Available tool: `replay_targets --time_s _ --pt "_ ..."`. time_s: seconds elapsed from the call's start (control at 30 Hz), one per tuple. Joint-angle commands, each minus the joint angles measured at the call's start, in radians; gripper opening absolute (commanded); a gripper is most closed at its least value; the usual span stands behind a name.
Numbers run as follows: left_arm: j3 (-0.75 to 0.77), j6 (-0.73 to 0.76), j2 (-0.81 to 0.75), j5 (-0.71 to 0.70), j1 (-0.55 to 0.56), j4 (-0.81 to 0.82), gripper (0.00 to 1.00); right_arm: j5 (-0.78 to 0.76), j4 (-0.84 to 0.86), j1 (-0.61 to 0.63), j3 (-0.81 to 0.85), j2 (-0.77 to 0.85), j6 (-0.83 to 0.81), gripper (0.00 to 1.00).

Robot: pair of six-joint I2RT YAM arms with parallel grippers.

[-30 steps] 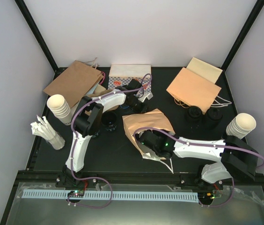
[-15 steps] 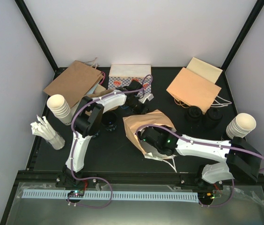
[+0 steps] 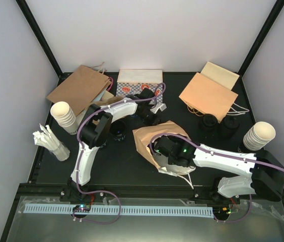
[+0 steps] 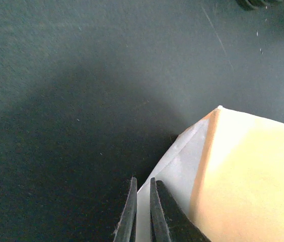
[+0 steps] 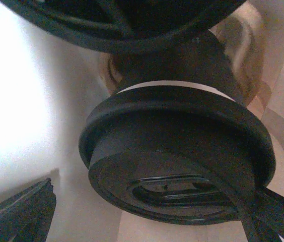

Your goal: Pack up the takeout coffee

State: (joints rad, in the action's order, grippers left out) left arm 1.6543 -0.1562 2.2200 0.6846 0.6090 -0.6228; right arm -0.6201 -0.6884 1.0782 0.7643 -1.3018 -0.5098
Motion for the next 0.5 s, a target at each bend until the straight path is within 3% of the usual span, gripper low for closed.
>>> replay_targets --time_s 0.0,0.47 --pt "-0.016 0.015 -0.034 0.09 0.045 -0.093 0.1 0.12 -0.105 -0.004 0.034 0.034 0.029 1.0" --pt "-0.026 0.011 -0.048 0.098 0.05 -0.093 0.1 0.229 -0.22 0.043 0.131 0.06 0.065 1.0"
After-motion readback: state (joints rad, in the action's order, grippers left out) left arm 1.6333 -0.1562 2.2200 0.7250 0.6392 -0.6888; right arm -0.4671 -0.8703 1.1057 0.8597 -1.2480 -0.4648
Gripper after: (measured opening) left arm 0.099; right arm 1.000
